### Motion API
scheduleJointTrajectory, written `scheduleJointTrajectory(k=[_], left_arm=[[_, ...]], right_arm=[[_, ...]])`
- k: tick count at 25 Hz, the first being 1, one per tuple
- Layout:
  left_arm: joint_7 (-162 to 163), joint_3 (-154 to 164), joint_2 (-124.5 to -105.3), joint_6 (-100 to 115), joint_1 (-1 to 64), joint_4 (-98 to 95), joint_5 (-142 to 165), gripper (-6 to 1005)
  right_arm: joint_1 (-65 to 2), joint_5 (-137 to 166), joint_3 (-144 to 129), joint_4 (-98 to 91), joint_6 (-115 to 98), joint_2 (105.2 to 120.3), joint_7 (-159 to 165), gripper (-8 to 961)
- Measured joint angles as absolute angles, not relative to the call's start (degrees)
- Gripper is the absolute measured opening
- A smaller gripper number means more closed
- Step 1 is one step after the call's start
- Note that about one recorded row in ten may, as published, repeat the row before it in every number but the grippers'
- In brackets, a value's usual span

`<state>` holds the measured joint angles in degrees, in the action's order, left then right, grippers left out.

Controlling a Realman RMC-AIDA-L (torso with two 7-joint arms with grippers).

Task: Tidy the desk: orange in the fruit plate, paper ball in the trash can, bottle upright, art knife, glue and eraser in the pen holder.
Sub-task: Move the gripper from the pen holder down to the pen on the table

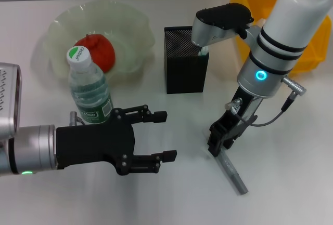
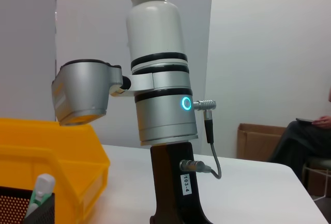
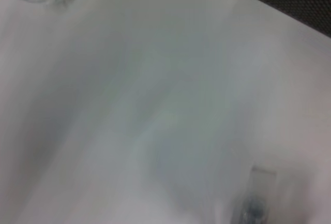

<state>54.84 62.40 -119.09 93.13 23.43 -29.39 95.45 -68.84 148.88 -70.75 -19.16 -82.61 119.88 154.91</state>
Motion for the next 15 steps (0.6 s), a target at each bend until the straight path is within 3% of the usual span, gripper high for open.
scheduleJointTrajectory(k=[15], left_arm=[[54.2, 62.4, -119.09, 93.1, 23.8, -28.9, 95.4, 785]], right_arm=[[-68.8, 148.4, -70.8, -18.7, -82.0, 119.88, 154.5, 356]])
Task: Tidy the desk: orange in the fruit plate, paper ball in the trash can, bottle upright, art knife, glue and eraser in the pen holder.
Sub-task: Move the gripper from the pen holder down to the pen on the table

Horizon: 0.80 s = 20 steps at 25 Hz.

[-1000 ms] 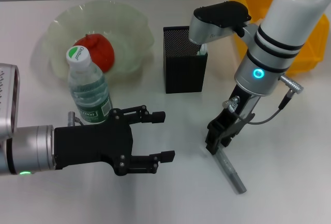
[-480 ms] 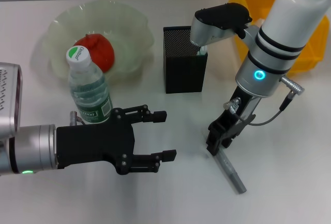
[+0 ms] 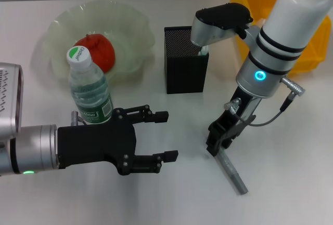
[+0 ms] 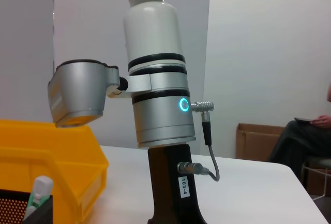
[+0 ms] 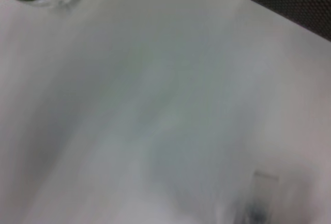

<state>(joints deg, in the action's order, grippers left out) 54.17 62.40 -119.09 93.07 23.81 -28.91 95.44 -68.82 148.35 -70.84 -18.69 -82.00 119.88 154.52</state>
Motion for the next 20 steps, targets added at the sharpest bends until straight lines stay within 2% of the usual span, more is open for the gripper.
scheduleJointTrajectory(k=[20], left_arm=[[52.8, 62.1, -119.09, 93.1, 25.0, -26.8, 95.4, 785]], right_arm=[[-68.7, 148.3, -70.8, -18.3, -81.9, 119.88, 153.8, 299]])
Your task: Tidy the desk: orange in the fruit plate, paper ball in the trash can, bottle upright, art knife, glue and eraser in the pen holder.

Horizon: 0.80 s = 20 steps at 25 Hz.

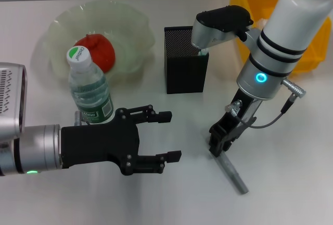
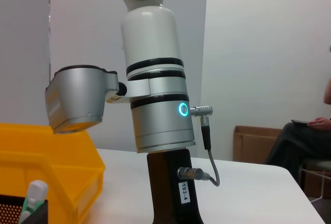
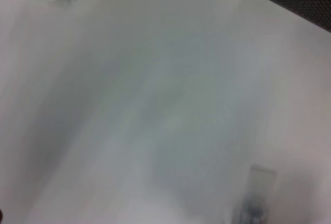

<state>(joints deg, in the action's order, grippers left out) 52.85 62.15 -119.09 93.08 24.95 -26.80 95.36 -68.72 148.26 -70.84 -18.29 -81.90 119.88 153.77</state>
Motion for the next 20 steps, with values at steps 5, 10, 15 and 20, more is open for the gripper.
scheduleJointTrajectory(k=[5, 10, 15, 20], left_arm=[[52.8, 62.1, -119.09, 93.1, 25.0, -26.8, 95.4, 785], [52.8, 62.0, -119.09, 93.1, 25.0, -26.8, 95.4, 785], [52.8, 62.0, -119.09, 93.1, 25.1, -26.8, 95.3, 785], [52.8, 62.0, -119.09, 93.1, 25.2, -26.8, 95.2, 785]], right_arm=[[-68.7, 148.3, -70.8, -18.3, -81.9, 119.88, 153.6, 262], [-68.7, 148.3, -71.0, -18.3, -81.9, 119.88, 153.5, 244], [-68.6, 148.3, -71.7, -18.6, -81.9, 119.88, 153.5, 222], [-68.6, 148.3, -71.9, -18.8, -81.9, 119.88, 153.5, 200]])
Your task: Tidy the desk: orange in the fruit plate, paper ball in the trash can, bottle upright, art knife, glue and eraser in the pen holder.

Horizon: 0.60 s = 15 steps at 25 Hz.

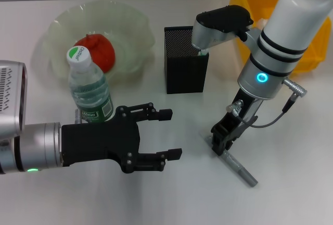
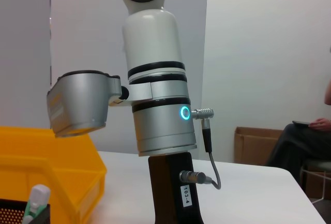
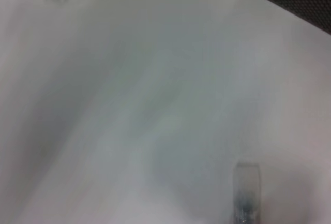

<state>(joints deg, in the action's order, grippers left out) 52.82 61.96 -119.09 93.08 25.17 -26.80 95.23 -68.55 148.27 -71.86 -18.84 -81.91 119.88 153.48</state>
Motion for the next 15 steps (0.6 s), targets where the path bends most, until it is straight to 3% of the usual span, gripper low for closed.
scheduleJointTrajectory(k=[15], left_arm=[[52.8, 62.3, -119.09, 92.5, 25.7, -26.7, 94.0, 784]], right_arm=[[-68.5, 148.3, -72.0, -19.2, -81.9, 119.88, 152.1, 144]])
